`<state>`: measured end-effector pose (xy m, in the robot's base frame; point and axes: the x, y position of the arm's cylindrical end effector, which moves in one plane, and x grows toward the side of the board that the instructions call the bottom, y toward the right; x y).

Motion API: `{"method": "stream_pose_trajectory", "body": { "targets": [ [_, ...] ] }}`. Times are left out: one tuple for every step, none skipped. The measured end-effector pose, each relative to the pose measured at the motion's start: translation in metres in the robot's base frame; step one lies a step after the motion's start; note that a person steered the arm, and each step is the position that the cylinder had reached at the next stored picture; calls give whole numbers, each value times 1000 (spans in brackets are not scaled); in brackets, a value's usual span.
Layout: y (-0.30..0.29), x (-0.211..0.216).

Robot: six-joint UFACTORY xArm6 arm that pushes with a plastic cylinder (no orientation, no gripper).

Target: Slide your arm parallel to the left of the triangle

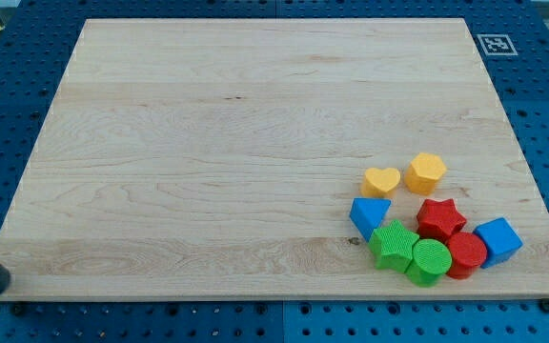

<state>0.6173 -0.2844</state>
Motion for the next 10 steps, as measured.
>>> {"method": "stream_pose_trajectory", "body": {
  "targets": [
    [2, 0],
    [-7, 0],
    [-16, 0],
    [80, -20],
    [215, -46],
    [264, -47],
    [263, -47],
    [226, -47],
    [210, -47],
    [180, -7]
  ]
}}
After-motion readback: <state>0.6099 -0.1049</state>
